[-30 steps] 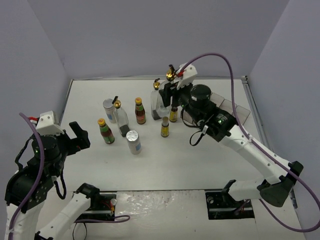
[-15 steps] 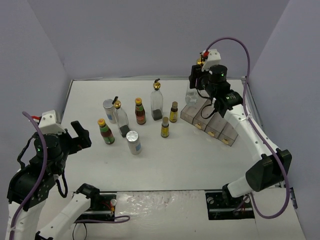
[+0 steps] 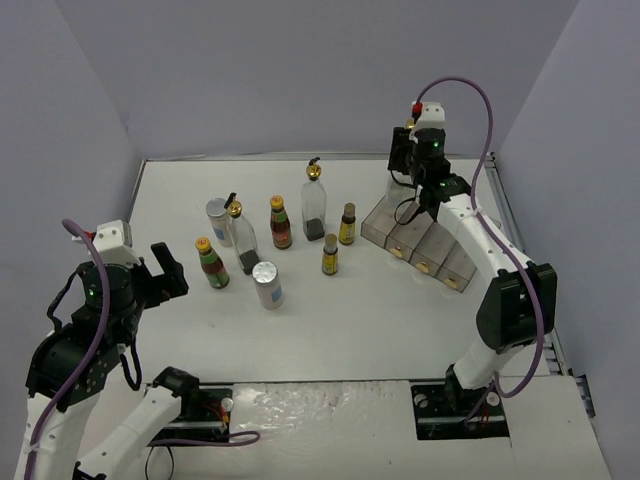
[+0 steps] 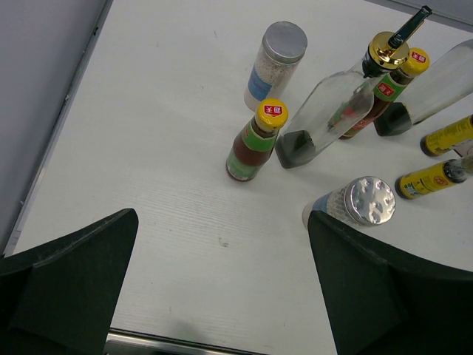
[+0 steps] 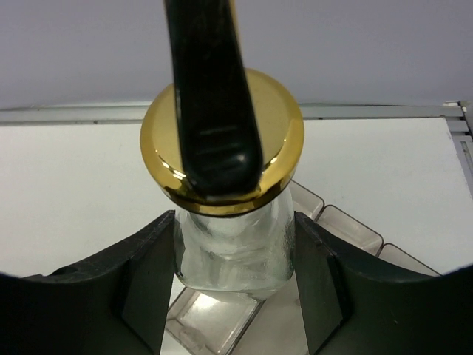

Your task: Organize the condiment bottles

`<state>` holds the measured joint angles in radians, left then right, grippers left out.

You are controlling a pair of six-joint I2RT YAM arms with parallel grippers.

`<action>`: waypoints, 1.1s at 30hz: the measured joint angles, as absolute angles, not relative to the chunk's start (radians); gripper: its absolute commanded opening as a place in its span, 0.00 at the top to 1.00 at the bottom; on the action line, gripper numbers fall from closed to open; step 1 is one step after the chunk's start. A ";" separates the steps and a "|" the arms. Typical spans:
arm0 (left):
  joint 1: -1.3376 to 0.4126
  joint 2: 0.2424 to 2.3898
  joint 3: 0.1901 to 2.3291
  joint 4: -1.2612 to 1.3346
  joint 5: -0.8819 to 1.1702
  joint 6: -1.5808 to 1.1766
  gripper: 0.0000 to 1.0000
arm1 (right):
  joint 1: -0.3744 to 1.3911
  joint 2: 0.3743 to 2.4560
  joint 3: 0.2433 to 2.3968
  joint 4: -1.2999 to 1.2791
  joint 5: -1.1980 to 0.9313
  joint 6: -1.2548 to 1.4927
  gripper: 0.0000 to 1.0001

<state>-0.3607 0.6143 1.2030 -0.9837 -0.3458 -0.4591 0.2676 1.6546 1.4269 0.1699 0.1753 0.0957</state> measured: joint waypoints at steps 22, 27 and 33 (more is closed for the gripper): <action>-0.361 0.617 1.181 -0.980 -0.348 -0.468 0.03 | 0.267 1.844 1.445 0.331 0.489 0.210 1.00; -0.361 0.617 1.181 -0.988 -0.348 -0.473 0.03 | 0.267 1.897 1.456 0.355 0.542 0.221 1.00; -0.361 0.610 1.181 -0.998 -0.348 -0.474 0.03 | 0.268 1.955 1.474 0.372 0.587 0.238 1.00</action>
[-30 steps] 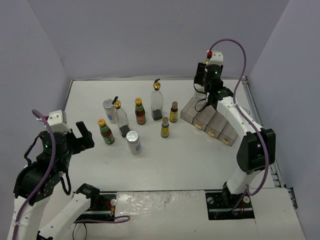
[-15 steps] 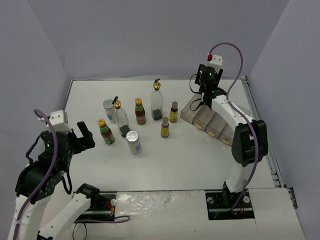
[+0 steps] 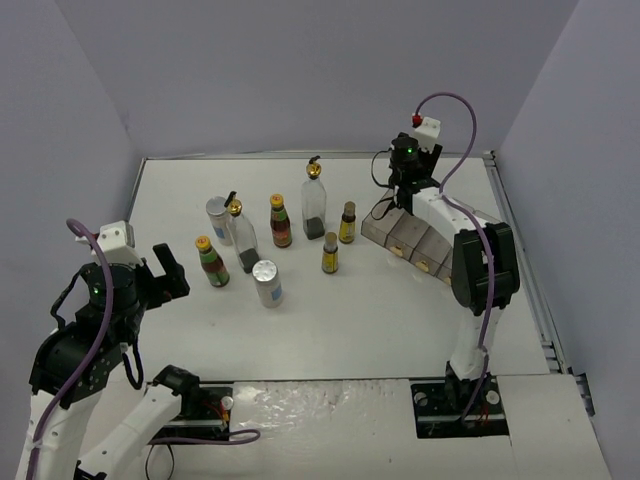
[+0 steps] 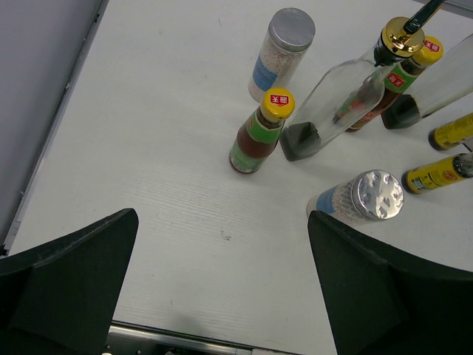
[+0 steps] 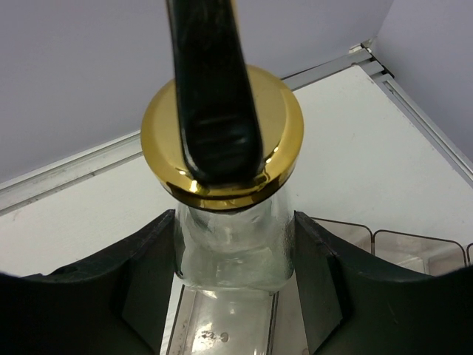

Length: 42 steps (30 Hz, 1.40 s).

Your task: Organize the condiment bottles

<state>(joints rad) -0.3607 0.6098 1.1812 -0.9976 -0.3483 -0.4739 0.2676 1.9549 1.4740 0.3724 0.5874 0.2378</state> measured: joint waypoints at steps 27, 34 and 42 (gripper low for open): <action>-0.361 0.590 1.181 -1.036 -0.349 -0.476 0.03 | 0.270 2.025 1.533 0.405 0.706 0.327 0.25; -0.361 0.590 1.181 -1.036 -0.349 -0.476 0.03 | 0.270 2.024 1.576 0.393 0.707 0.341 0.11; -0.361 0.590 1.181 -1.036 -0.346 -0.476 0.03 | 0.276 1.954 1.517 0.324 0.649 0.349 0.00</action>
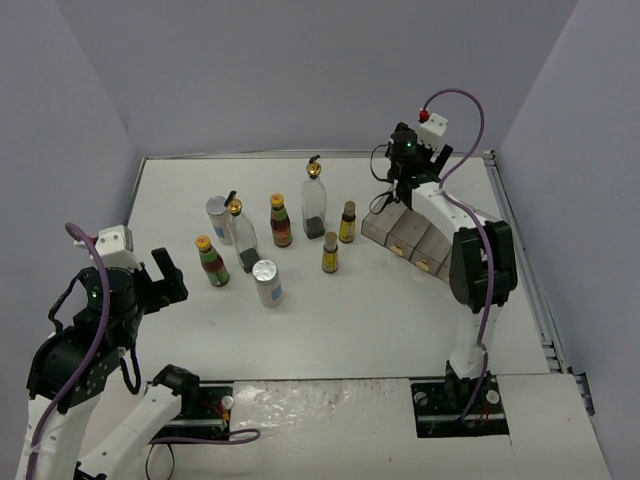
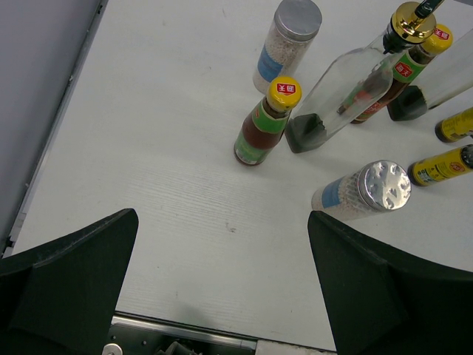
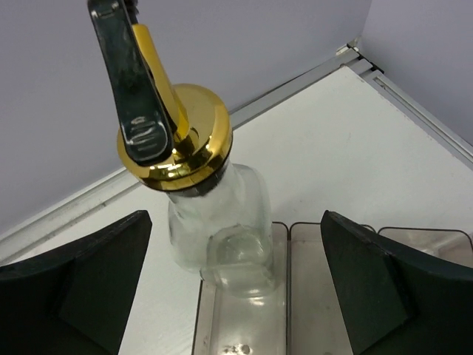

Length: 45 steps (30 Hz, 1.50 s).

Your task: Organize the condiment bottles

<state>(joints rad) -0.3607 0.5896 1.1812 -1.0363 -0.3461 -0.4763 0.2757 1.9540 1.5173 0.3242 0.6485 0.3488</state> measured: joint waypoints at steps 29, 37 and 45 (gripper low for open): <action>-0.361 0.592 1.182 -0.998 -0.342 -0.449 0.03 | 0.593 1.483 1.154 0.347 -0.154 0.072 0.00; -0.361 0.592 1.182 -1.002 -0.341 -0.462 0.03 | 0.676 1.630 1.169 0.459 0.030 0.085 0.00; -0.361 0.593 1.182 -1.009 -0.341 -0.471 0.03 | 0.690 1.756 1.216 0.499 0.126 0.094 0.01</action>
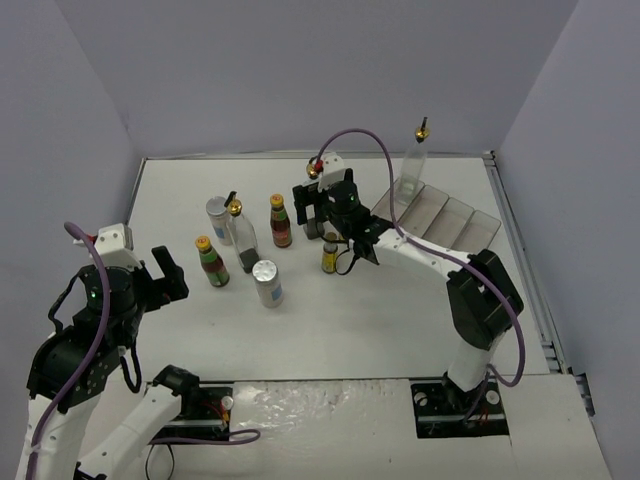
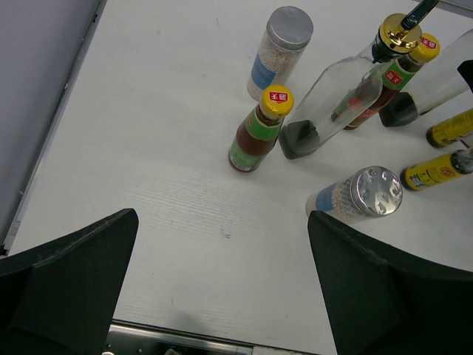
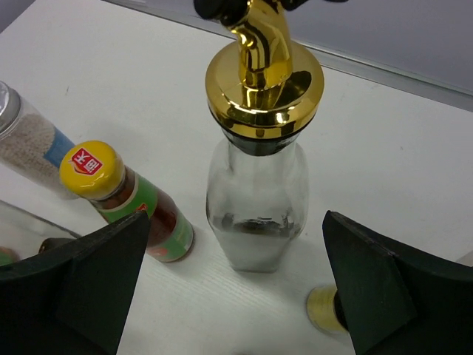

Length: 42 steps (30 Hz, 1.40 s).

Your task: Organize the condiment bottles

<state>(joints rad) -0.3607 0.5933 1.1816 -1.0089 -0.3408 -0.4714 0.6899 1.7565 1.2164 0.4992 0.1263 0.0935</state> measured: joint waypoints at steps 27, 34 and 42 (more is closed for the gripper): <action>-0.361 0.596 1.184 -1.014 -0.342 -0.464 0.03 | 0.662 1.882 1.316 0.534 0.148 0.093 0.46; -0.361 0.596 1.184 -1.014 -0.342 -0.459 0.03 | 0.655 1.882 1.316 0.534 0.129 0.079 0.94; -0.361 0.596 1.184 -1.014 -0.342 -0.458 0.03 | 0.655 1.883 1.364 0.458 0.099 0.062 1.00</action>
<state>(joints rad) -0.3607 0.5957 1.1835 -1.0142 -0.3416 -0.4580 0.6552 1.8826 1.3639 0.4579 0.0990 0.0618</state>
